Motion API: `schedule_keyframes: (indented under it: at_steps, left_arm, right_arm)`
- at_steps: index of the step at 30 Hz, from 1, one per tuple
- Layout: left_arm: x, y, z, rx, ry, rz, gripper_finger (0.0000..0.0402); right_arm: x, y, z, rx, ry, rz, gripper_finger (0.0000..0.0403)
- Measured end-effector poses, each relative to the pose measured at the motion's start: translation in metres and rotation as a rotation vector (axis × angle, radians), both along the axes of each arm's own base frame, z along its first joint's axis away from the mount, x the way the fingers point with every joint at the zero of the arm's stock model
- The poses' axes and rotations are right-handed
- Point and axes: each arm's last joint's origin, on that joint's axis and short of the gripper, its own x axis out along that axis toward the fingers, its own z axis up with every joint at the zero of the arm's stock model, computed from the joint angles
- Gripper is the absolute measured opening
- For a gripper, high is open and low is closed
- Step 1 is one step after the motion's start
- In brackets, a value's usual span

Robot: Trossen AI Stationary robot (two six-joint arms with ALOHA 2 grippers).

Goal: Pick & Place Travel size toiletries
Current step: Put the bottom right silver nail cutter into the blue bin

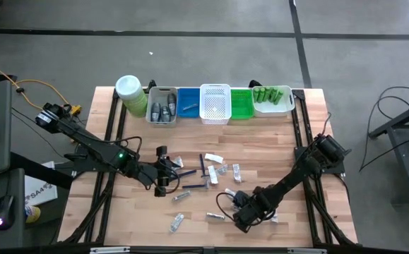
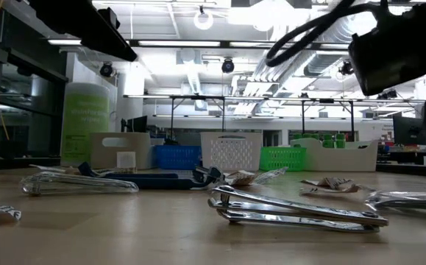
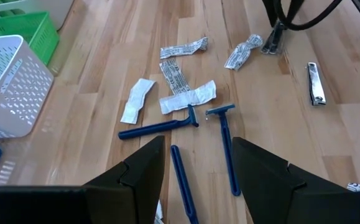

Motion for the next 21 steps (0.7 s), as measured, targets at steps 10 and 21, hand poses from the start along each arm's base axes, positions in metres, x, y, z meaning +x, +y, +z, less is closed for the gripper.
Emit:
schedule_keyframes:
  at_steps: [10, 21]
  left_arm:
    - [0.0001, 0.0, 0.0001, -0.006, -0.002, 0.003, 0.0184]
    - [0.0, -0.0001, 0.0, -0.028, -0.003, 0.014, 0.0184]
  right_arm:
    - [0.0001, -0.001, -0.0011, -0.052, -0.024, 0.318, 0.0066]
    - [0.0004, -0.0014, -0.0014, -0.06, -0.03, 0.308, 0.0066]
